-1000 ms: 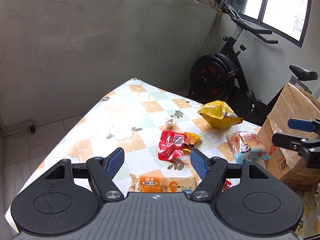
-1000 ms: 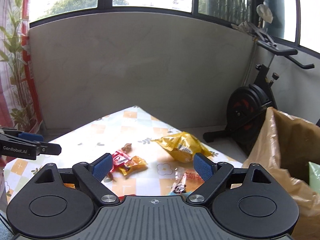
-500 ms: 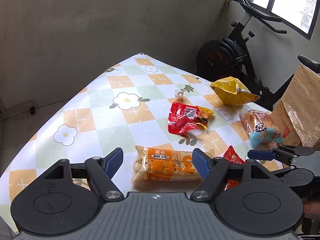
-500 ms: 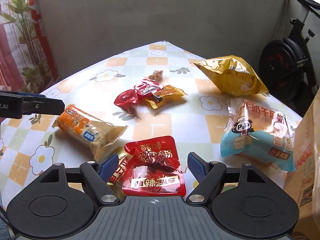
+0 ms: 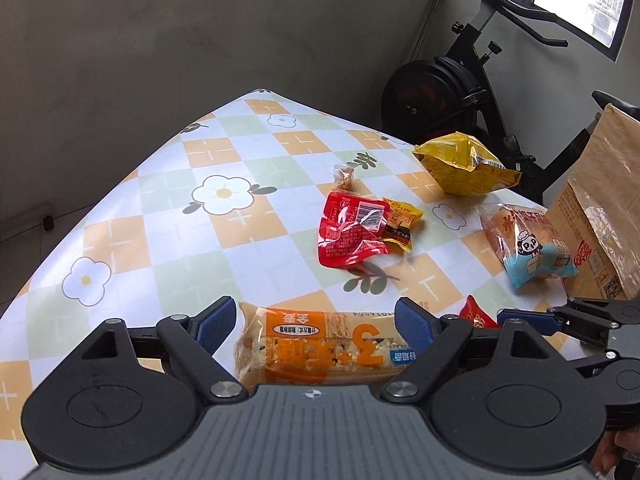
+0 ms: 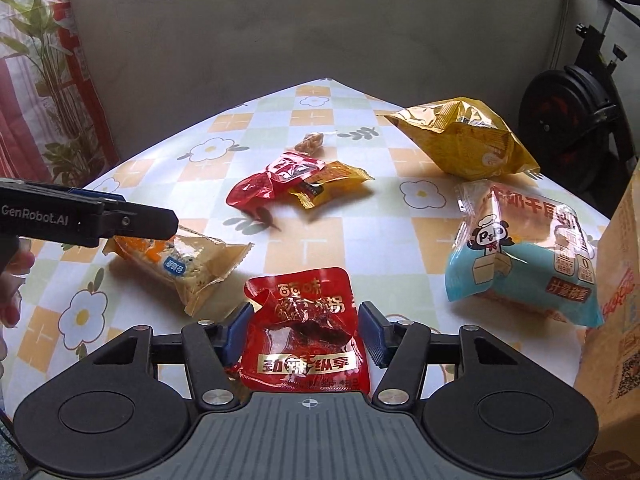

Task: Organize snacks
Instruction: 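Grasp the orange bread bar with the left tool while the right holds the red packet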

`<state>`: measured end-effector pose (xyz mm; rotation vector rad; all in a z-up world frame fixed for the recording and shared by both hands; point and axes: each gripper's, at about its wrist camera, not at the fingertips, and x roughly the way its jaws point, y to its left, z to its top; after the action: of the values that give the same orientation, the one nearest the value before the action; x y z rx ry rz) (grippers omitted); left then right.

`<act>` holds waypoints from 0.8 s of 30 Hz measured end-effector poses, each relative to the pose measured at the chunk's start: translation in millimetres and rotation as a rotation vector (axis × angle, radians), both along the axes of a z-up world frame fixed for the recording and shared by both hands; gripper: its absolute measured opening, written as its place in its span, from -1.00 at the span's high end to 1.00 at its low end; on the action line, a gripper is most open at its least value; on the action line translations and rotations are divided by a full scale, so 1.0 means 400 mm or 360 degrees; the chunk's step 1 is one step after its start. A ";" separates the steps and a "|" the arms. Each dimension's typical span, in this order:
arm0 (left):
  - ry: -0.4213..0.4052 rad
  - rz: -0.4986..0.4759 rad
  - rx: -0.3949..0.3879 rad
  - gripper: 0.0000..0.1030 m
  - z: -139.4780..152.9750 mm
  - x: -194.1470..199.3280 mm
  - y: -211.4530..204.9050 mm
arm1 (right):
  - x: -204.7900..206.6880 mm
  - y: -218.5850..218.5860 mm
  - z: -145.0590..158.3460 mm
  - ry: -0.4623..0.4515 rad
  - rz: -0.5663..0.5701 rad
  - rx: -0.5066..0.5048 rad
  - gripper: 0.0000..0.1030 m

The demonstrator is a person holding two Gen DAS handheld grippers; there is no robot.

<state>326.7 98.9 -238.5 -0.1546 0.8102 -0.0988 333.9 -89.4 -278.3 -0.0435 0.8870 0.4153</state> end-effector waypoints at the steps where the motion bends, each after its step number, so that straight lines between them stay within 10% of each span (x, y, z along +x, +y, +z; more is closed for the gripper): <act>1: 0.0000 0.0019 -0.0007 -0.71 -0.004 0.006 0.002 | -0.002 -0.006 0.000 0.0002 -0.0016 0.0000 -0.04; 7: 0.0044 0.0143 -0.0186 -0.71 -0.024 0.012 0.029 | -0.024 -0.045 0.001 0.0013 -0.0092 0.0031 -0.03; 19: 0.0126 -0.0092 -0.0178 -0.71 -0.042 -0.089 -0.041 | -0.053 -0.067 0.005 0.0022 -0.0121 0.0033 -0.04; 24: 0.0006 -0.0241 0.0072 -0.70 -0.006 -0.112 -0.073 | -0.068 -0.082 0.006 0.0028 -0.0145 0.0038 -0.04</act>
<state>282.1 69.6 -240.8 -0.0505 0.8267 -0.2226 306.6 -122.2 -275.9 0.0226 0.8978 0.3414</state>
